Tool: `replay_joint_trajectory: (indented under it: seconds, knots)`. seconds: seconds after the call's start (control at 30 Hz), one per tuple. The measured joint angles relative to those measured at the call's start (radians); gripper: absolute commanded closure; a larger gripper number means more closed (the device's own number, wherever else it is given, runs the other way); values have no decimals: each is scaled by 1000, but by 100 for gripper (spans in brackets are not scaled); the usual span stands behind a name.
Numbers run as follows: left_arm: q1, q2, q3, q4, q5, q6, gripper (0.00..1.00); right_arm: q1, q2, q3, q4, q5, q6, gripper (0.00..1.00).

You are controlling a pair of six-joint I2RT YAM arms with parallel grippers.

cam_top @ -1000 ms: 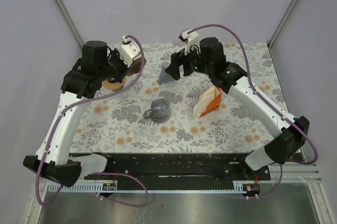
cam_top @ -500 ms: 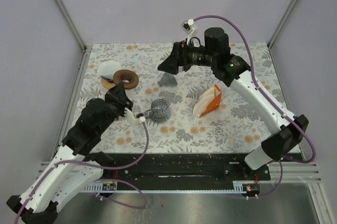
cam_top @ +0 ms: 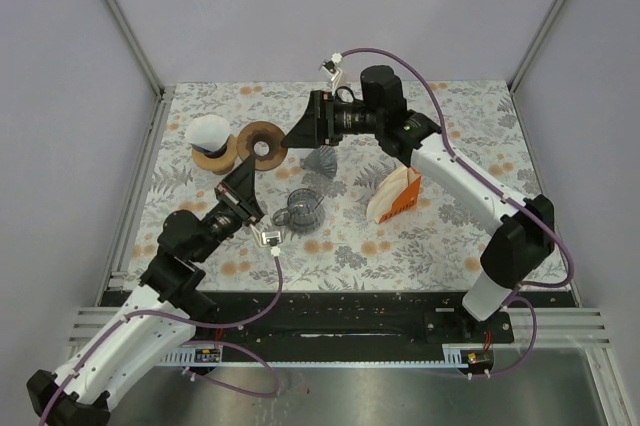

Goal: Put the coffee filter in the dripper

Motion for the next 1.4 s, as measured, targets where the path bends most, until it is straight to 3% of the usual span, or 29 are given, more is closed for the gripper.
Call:
replay_joint_trajectory:
  seconds: [0.1, 0.23, 0.4, 0.67, 0.7, 0.73, 0.8, 0.87, 0.97, 1.23, 1.4]
  knots:
    - [0, 8, 0, 71, 14, 5, 100, 0, 18, 0, 20, -6, 17, 22]
    - [0, 6, -5, 118, 24, 9, 100, 0, 58, 0, 70, -57, 66, 50]
    - [4, 6, -39, 120, 21, 15, 100, 0, 101, 3, 141, -117, 132, 62]
    - [5, 7, -42, 161, 19, 16, 100, -1, 107, 3, 249, -175, 232, 100]
    - [5, 7, -42, 162, 18, 16, 100, -2, 107, 3, 256, -180, 239, 100]
    - [5, 6, -42, 163, 18, 16, 93, -3, 107, 3, 257, -181, 242, 100]
    - [5, 6, -43, 161, 16, 15, 65, -5, 107, 4, 257, -182, 241, 100]
    - [5, 6, -43, 152, 13, 15, 43, -8, 107, 4, 254, -184, 237, 100]
    - [2, 8, -43, 141, -5, 24, 26, -13, 107, 3, 214, -161, 190, 100]
    - [0, 41, 2, 51, -144, 26, 9, -74, 106, -21, 72, -77, 68, 100]
    - [0, 111, 134, -105, -301, -88, 8, -107, 106, -32, -61, -28, -26, 100]
